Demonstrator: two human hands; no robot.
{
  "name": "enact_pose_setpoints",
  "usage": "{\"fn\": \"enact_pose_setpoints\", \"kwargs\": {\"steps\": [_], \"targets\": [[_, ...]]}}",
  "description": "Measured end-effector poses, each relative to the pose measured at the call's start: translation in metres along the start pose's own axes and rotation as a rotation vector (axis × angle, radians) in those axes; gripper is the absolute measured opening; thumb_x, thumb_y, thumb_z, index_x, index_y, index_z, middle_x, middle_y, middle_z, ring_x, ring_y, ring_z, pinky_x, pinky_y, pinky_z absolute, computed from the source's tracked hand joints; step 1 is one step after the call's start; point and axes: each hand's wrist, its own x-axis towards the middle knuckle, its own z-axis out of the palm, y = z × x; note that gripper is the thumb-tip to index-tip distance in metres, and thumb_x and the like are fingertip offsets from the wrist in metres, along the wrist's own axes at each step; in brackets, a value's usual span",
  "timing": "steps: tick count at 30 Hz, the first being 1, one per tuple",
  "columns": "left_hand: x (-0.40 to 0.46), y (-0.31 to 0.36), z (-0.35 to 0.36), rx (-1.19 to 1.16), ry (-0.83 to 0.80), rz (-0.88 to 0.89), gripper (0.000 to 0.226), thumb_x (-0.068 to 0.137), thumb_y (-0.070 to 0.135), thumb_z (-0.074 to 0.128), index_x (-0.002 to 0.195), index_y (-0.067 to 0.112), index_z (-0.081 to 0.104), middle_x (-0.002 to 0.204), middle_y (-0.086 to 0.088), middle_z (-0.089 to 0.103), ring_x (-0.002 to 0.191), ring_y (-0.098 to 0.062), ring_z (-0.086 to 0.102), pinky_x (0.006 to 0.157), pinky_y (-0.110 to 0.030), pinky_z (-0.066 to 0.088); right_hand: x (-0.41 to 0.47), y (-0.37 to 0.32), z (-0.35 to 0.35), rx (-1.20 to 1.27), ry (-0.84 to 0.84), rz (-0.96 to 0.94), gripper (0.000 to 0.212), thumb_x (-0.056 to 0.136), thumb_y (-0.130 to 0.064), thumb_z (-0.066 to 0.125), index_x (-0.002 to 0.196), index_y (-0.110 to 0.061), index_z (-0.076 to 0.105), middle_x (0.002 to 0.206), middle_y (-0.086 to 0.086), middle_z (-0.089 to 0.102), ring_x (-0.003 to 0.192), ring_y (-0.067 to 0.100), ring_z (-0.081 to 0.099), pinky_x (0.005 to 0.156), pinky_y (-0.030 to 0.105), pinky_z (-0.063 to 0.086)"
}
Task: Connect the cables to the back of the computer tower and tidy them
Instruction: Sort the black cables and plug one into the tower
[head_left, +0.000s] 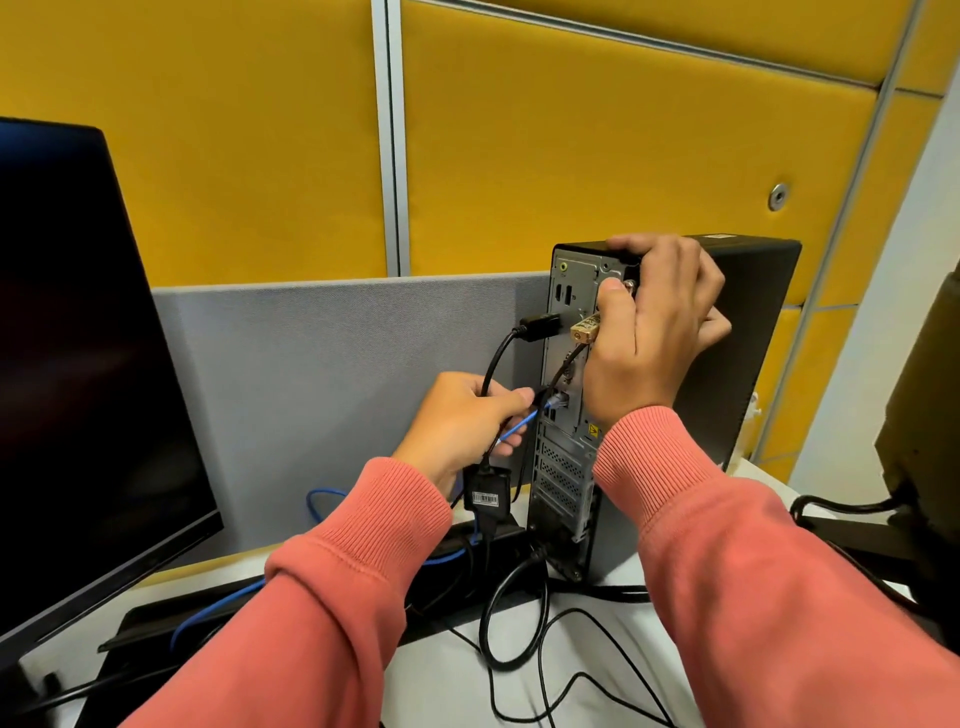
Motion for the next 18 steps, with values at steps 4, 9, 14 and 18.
{"fn": "enact_pose_setpoints", "kwargs": {"steps": [4,9,14,18], "targets": [[0.003,0.003,0.003,0.002,0.013,-0.001,0.023,0.096,0.018,0.070,0.092,-0.004,0.074,0.068,-0.006,0.071,0.059,-0.010,0.066,0.057,-0.020,0.056,0.001,0.000,0.000,-0.001,0.004,0.004,0.026,0.086,-0.025,0.050,0.110,-0.028,0.059,0.116,-0.012,0.053,0.126,0.011,0.039,0.089,0.040,0.027],[0.001,0.005,0.007,-0.001,0.035,-0.011,0.025,0.096,0.018,0.070,0.094,-0.006,0.073,0.069,-0.006,0.069,0.060,-0.011,0.064,0.056,-0.021,0.053,0.000,-0.004,-0.001,-0.008,-0.002,0.006,0.026,0.086,-0.024,0.050,0.110,-0.028,0.059,0.115,-0.012,0.053,0.125,0.012,0.039,0.087,0.037,0.025],[-0.005,0.007,0.012,0.065,0.057,-0.002,0.030,0.099,0.023,0.065,0.099,-0.005,0.073,0.076,-0.010,0.070,0.065,-0.013,0.063,0.059,-0.023,0.051,0.000,-0.004,-0.002,0.011,-0.003,0.016,0.026,0.086,-0.022,0.051,0.110,-0.027,0.059,0.116,-0.012,0.053,0.126,0.012,0.039,0.088,0.039,0.026],[-0.006,0.002,0.016,0.092,0.077,0.021,0.034,0.102,0.029,0.060,0.095,-0.001,0.074,0.087,-0.016,0.077,0.068,-0.014,0.061,0.064,-0.029,0.049,-0.001,-0.005,-0.002,0.021,-0.017,0.013,0.025,0.086,-0.022,0.051,0.110,-0.027,0.059,0.116,-0.011,0.054,0.126,0.013,0.039,0.089,0.040,0.027]]}}
